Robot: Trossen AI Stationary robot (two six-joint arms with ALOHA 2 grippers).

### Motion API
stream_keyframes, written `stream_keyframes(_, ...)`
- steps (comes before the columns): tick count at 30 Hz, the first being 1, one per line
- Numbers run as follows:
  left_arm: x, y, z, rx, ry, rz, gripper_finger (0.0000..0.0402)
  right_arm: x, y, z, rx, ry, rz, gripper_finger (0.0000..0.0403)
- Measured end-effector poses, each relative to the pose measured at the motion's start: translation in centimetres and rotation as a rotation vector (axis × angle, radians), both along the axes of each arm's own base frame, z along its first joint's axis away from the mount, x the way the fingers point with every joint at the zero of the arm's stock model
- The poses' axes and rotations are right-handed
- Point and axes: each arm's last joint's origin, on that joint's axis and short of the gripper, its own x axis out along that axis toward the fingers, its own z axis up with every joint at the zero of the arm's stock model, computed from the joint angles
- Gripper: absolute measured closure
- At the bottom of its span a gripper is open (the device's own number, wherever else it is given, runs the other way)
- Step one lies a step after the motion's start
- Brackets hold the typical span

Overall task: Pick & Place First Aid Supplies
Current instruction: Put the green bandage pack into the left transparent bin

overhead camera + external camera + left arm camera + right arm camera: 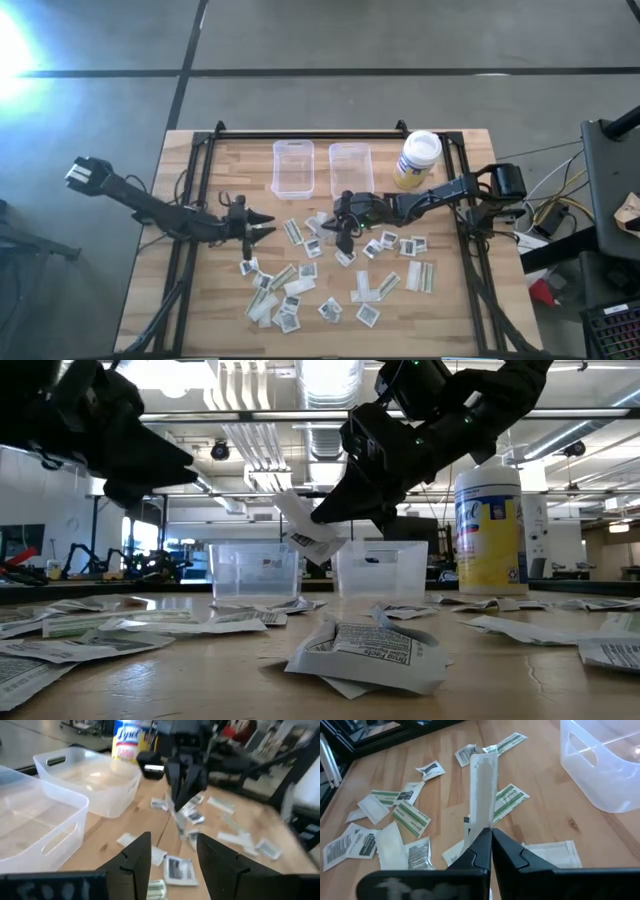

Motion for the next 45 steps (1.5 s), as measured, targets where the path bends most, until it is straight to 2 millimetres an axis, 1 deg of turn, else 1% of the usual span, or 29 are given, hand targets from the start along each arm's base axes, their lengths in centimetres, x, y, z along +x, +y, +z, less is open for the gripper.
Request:
stream_keyframes(3, 0.9, 0.1, 0.4, 0.021, 0.015, 0.008, 0.0250, 0.0, 0.0, 0.0, 0.000, 0.000, 0.001, 0.0394)
stream_keyframes(6, 1.5, 0.4, 0.3, 0.025, 0.038, 0.011, 0.0250, 0.0, 0.0, 0.0, -0.003, -0.002, 0.002, 0.0394)
stream_keyframes(14, 3.0, 2.2, 0.9, -0.015, 0.027, -0.026, 0.0250, 0.0, 0.0, 0.1, -0.010, -0.011, 0.006, 0.0394)
stream_keyframes(19, 4.0, 3.1, 0.9, -0.030, 0.054, -0.046, 0.0250, 0.1, 0.0, 0.2, -0.010, -0.019, 0.006, 0.0394)
stream_keyframes(23, 5.0, 3.3, 0.8, -0.044, 0.061, -0.057, 0.0250, 0.2, 0.0, 0.3, -0.016, -0.035, 0.010, 0.0394)
stream_keyframes(27, 6.5, 3.2, 1.1, -0.053, 0.043, -0.078, 0.0250, 0.2, 0.0, 0.3, -0.016, -0.038, 0.010, 0.0394)
stream_keyframes(32, 8.3, 3.5, 1.3, -0.089, 0.051, -0.047, 0.0250, 0.2, 0.0, 0.3, -0.018, -0.038, 0.012, 0.0394)
stream_keyframes(34, 8.7, 3.9, 1.2, -0.117, 0.055, -0.025, 0.0250, 0.2, 0.0, 0.3, -0.022, -0.039, 0.014, 0.0394)
stream_keyframes(38, 9.2, 4.6, 1.3, -0.156, 0.052, -0.009, 0.0250, 0.2, 0.1, 0.3, -0.023, -0.042, 0.016, 0.0394)
stream_keyframes(45, 9.2, 5.4, 1.2, -0.256, 0.051, -0.077, 0.0250, 0.2, 0.1, 0.4, -0.025, -0.042, 0.017, 0.0394)
